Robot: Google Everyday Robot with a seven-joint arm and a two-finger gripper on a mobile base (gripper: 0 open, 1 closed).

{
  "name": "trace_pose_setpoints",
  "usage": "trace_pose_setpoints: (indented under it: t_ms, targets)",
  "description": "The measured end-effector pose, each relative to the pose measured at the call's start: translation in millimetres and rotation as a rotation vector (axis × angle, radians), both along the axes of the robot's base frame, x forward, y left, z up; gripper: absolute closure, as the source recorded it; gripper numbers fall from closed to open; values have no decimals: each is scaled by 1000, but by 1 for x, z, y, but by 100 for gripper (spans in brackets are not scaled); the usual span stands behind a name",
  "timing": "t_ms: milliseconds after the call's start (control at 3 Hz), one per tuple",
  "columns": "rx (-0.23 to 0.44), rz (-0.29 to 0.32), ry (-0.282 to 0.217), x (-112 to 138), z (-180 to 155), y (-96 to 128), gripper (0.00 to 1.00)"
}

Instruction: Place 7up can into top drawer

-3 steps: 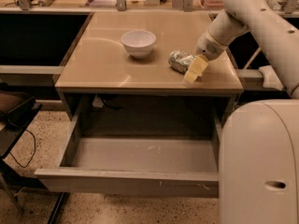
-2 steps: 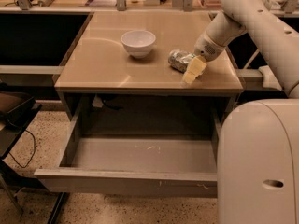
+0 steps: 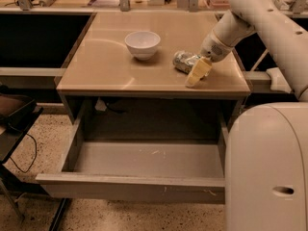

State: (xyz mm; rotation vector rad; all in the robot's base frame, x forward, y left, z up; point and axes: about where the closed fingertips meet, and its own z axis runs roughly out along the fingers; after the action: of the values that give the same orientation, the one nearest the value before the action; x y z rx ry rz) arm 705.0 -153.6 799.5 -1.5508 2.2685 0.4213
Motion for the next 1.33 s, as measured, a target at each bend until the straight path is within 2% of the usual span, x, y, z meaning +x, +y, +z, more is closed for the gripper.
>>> trace_pose_setpoints:
  t_ms: [667, 1000, 1333]
  targets:
    - [0, 0, 0, 0, 9, 0, 89]
    - [0, 0, 0, 0, 13, 0, 100]
    - [3, -17, 0, -10, 16, -4, 100]
